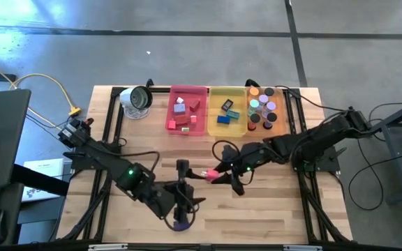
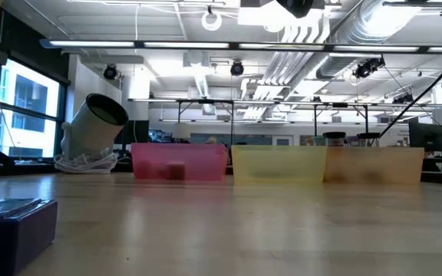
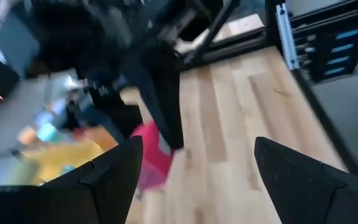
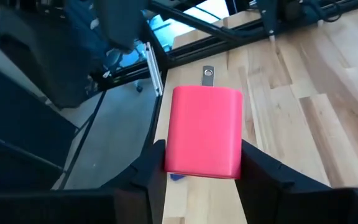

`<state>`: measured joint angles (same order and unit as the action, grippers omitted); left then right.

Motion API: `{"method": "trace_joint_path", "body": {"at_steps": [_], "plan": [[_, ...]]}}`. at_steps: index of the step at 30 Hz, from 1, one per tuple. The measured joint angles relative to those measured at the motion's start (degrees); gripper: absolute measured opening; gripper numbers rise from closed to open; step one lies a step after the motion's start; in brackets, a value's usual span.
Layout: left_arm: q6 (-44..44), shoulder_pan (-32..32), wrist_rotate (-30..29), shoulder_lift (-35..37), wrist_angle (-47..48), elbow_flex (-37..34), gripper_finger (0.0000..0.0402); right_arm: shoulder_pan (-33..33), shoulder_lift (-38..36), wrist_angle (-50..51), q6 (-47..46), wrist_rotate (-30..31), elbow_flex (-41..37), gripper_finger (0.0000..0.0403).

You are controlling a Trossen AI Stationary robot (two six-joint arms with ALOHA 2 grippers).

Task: Pick & Place Office items
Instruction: Put the pink charger adapter into the red bin

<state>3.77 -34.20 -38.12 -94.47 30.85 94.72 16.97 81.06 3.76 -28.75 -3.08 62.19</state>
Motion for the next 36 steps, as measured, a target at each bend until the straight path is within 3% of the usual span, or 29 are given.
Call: {"method": "trace_joint_path", "body": {"at_steps": [7,15,25,30,36], "plan": [[-11.11,1.3,-4.05,0.24,-2.07,0.0,0.0301,-2.7,-0.02,-0.77,-0.34,-0.04,0.0,0.014],[-11.79,4.73,-2.58,1.24,-2.11,0.04,0.0301,-6.36,-0.02,-1.11,-3.21,-4.21,0.0,0.014],[-12.52,5.6,-1.4,2.5,4.51,0.04,0.0301,-11.24,-0.04,-4.84,-3.35,-7.83,0.0,0.014],[-12.5,5.57,-3.0,3.2,7.45,0.04,0.0301,-12.44,-0.04,-4.69,-4.52,-12.29,0.0,0.014],[-14.25,6.32,-2.96,3.8,8.72,0.04,0.0301,-12.03,-0.04,-6.03,-4.52,-12.48,0.0,0.014]]}}
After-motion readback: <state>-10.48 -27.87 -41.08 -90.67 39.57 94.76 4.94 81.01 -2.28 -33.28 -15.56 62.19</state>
